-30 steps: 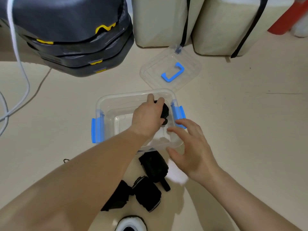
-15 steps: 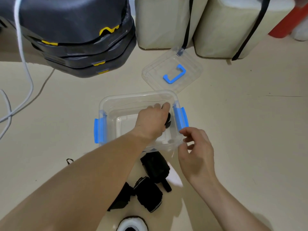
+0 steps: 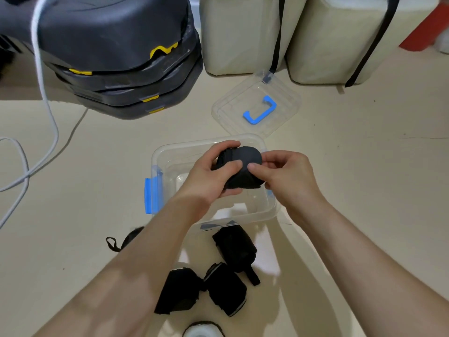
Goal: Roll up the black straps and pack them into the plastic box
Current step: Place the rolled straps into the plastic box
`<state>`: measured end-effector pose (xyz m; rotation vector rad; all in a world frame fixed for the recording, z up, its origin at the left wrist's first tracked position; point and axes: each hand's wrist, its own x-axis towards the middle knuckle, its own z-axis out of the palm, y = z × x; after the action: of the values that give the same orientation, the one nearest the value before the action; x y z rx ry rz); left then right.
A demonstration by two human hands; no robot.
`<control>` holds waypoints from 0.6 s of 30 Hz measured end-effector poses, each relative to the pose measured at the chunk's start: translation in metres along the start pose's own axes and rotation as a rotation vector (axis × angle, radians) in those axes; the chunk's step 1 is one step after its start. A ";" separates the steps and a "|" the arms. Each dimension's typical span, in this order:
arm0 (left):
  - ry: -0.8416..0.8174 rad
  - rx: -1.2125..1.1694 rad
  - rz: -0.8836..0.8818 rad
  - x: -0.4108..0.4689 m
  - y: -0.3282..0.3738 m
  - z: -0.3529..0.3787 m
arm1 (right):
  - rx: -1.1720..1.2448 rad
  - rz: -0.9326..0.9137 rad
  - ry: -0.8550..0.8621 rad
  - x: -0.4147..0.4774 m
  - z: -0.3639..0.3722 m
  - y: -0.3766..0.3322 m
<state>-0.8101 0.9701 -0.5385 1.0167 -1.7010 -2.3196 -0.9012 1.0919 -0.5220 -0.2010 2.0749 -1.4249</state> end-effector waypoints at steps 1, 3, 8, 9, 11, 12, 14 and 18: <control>-0.034 -0.001 0.018 -0.001 0.001 -0.002 | 0.027 0.019 -0.017 0.000 -0.002 -0.003; -0.072 0.084 0.094 -0.004 0.001 -0.005 | 0.090 0.083 -0.067 0.001 -0.008 -0.006; 0.092 0.229 0.262 -0.008 0.001 0.000 | 0.245 0.231 -0.148 0.003 -0.011 -0.013; 0.124 0.217 0.290 -0.007 0.002 0.001 | 0.302 0.248 -0.157 0.002 -0.009 -0.014; 0.155 0.215 0.325 -0.005 0.004 0.001 | 0.349 0.247 -0.172 0.001 -0.006 -0.017; 0.158 0.222 0.330 -0.005 0.004 0.000 | 0.337 0.232 -0.180 0.001 -0.005 -0.018; 0.146 0.225 0.328 -0.004 0.005 -0.003 | 0.274 0.193 -0.203 0.001 -0.005 -0.022; 0.133 0.230 0.316 -0.005 0.005 -0.010 | 0.134 0.115 -0.291 0.001 -0.009 -0.030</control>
<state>-0.8024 0.9626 -0.5339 0.8379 -1.9443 -1.8568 -0.9130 1.0868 -0.4934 -0.2166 1.7229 -1.3709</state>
